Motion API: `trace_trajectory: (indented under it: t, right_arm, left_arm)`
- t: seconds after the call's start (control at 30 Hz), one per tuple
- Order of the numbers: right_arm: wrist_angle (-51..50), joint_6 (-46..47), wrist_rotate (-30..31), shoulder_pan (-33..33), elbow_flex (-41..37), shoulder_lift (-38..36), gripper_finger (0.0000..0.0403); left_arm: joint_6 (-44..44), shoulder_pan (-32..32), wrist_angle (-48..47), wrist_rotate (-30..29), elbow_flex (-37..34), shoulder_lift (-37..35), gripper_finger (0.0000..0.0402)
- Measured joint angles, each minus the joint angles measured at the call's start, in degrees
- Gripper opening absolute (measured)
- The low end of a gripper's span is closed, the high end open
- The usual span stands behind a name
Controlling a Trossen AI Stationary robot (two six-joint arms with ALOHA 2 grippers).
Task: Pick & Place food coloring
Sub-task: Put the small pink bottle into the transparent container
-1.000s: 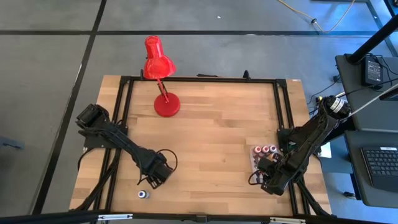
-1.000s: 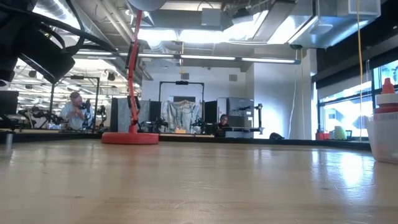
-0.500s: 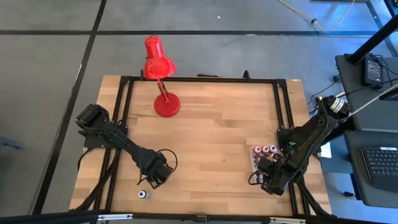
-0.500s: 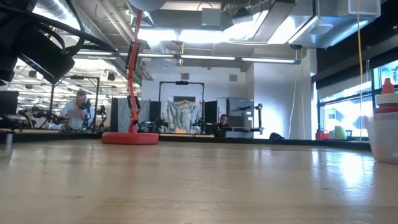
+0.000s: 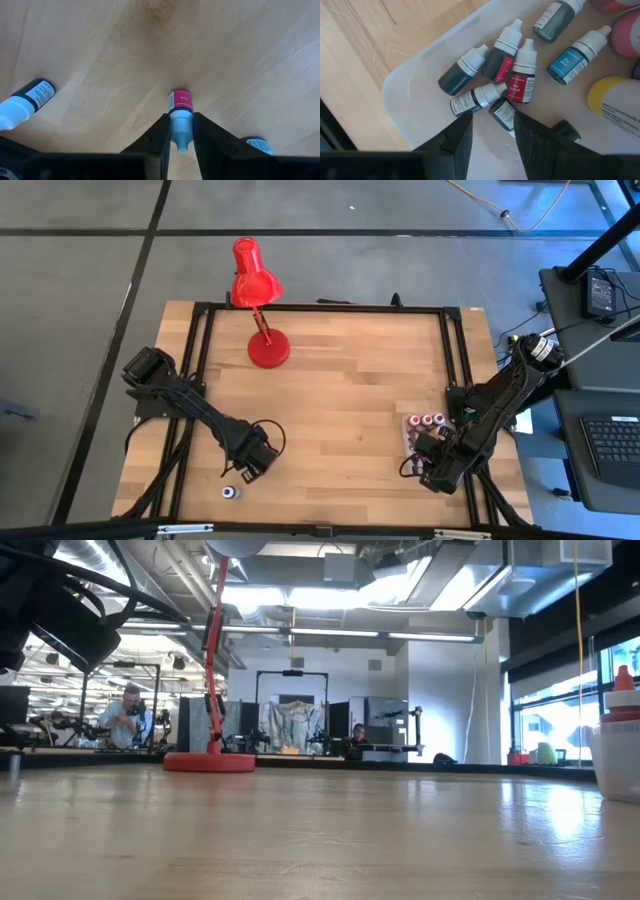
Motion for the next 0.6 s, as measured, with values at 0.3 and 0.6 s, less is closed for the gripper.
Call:
trace_trajectory:
  t: [0.3, 0.6]
  right_arm:
    - [-1.70, -0.09, -1.44, 0.00, 3.23, -0.02, 0.0145]
    - [-1.75, -3.21, 3.71, -0.13, 4.87, -0.02, 0.0145]
  left_arm:
    - [3.95, 0.17, 3.34, 0.12, 0.05, -0.09, 0.0062]
    - [4.33, 0.17, 3.26, 0.07, 0.05, -0.09, 0.0062]
